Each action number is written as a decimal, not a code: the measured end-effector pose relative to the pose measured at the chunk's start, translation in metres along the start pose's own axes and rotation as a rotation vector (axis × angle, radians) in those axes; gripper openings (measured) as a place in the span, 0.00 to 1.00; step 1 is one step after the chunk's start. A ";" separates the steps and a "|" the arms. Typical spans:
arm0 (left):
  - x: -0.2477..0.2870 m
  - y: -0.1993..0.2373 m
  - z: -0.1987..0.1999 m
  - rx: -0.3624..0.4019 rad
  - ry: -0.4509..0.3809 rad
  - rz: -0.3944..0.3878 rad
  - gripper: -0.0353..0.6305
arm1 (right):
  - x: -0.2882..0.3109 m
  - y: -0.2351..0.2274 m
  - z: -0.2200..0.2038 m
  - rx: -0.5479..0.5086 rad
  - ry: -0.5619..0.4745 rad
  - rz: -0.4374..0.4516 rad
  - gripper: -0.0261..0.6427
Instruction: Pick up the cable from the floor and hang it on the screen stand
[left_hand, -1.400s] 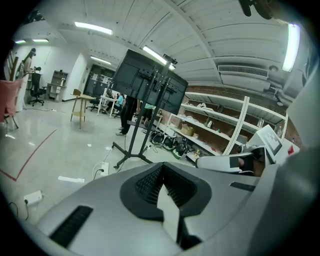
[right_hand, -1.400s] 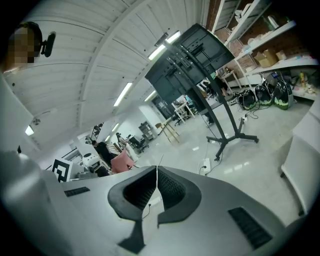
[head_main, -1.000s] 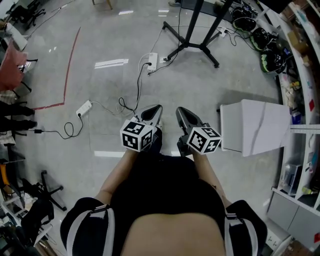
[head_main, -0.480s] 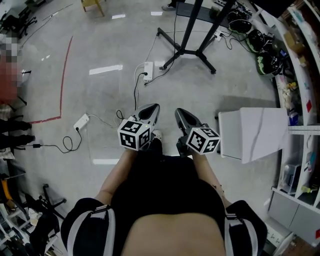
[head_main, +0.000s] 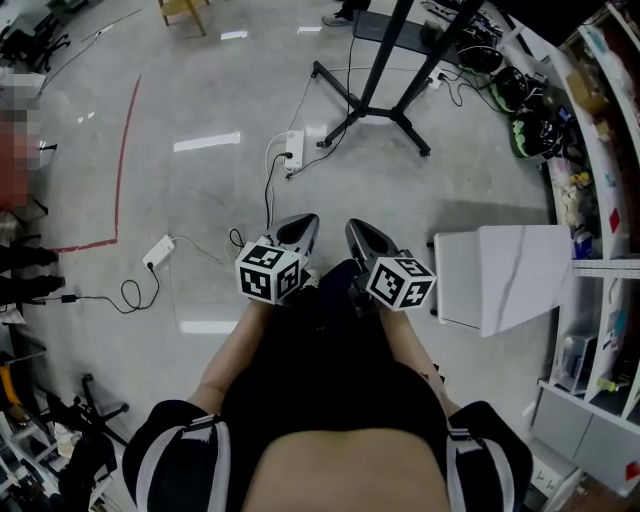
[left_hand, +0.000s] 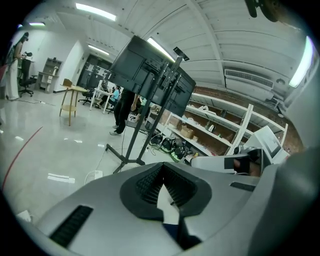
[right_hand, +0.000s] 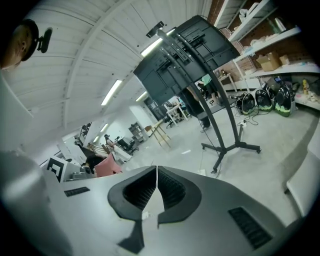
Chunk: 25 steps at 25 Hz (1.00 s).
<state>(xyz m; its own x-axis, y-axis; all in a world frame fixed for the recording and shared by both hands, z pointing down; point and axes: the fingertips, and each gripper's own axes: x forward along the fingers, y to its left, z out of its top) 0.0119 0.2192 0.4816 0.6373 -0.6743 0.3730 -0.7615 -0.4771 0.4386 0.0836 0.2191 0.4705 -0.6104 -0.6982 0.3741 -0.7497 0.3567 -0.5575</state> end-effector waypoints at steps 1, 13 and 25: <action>0.000 0.000 0.000 -0.003 0.001 0.000 0.06 | 0.001 -0.003 0.001 -0.007 -0.001 -0.018 0.08; 0.018 0.025 0.005 -0.037 0.011 0.045 0.06 | 0.028 -0.019 0.021 -0.030 0.006 -0.020 0.08; 0.081 0.056 0.052 -0.037 0.012 0.068 0.06 | 0.076 -0.057 0.077 -0.048 0.013 0.005 0.08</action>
<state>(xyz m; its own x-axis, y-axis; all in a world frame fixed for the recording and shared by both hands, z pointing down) 0.0149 0.1081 0.4937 0.5856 -0.6977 0.4125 -0.7985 -0.4093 0.4414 0.0995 0.0977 0.4736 -0.6169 -0.6885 0.3813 -0.7581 0.3896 -0.5230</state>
